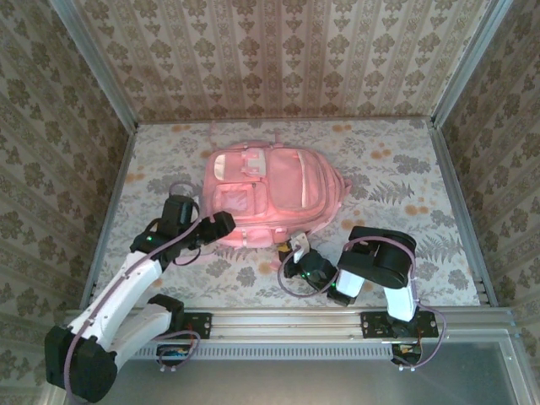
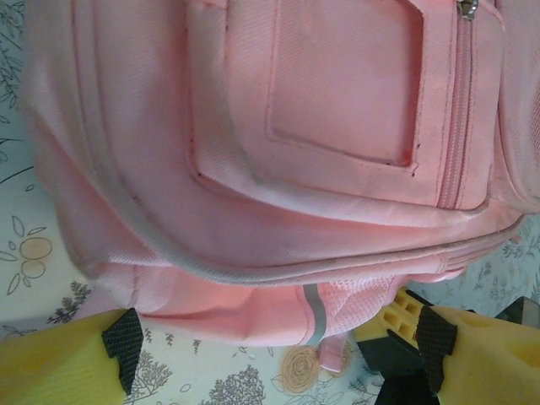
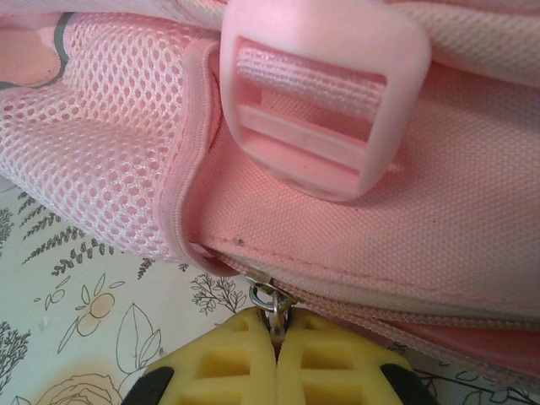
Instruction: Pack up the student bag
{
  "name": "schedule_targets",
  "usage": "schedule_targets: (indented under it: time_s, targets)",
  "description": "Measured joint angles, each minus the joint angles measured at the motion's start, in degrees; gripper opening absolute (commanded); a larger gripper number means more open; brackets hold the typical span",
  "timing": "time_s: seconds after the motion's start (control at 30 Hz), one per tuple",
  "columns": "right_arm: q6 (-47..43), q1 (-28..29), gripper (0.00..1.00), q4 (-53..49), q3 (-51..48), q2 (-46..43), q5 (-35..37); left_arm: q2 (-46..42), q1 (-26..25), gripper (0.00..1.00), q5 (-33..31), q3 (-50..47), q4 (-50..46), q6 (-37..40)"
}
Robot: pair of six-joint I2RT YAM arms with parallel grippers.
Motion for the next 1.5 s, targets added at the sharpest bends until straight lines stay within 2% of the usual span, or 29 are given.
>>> schedule_targets:
  time_s: [0.27, 0.43, 0.6, 0.8, 1.17, 1.27, 1.5]
  targets:
    - [-1.9, 0.0, 0.0, -6.8, 0.0, -5.0, -0.2, -1.5, 1.0, 0.91, -0.3, -1.4, -0.7, -2.3]
    - [-2.7, -0.1, 0.0, -9.9, 0.0, -7.0, -0.2, -2.2, 3.7, 0.87, 1.0, -4.4, 0.2, -4.7]
    - [-2.7, -0.1, 0.0, -11.1, 0.1, -7.3, -0.7, -0.7, 4.8, 0.76, 2.8, -7.5, 3.5, -7.1]
    - [-2.7, -0.1, 0.0, -11.7, 0.5, -7.3, -1.6, 1.3, 4.9, 0.52, 4.7, -8.9, 8.8, -8.7]
    - [-3.2, -0.1, 0.0, -16.8, 2.0, -9.4, -1.6, 5.1, 4.9, 0.13, 2.6, -9.4, 13.7, -8.2]
    - [-4.3, -0.2, 0.0, -20.0, 2.1, -11.8, -1.3, 5.1, 4.9, 0.09, 1.4, -9.3, 13.4, -7.6]
    - [-7.8, -0.2, 0.0, -29.7, 3.9, -16.9, -0.1, 5.7, 4.9, 0.08, -0.5, -7.2, 11.0, -6.6]
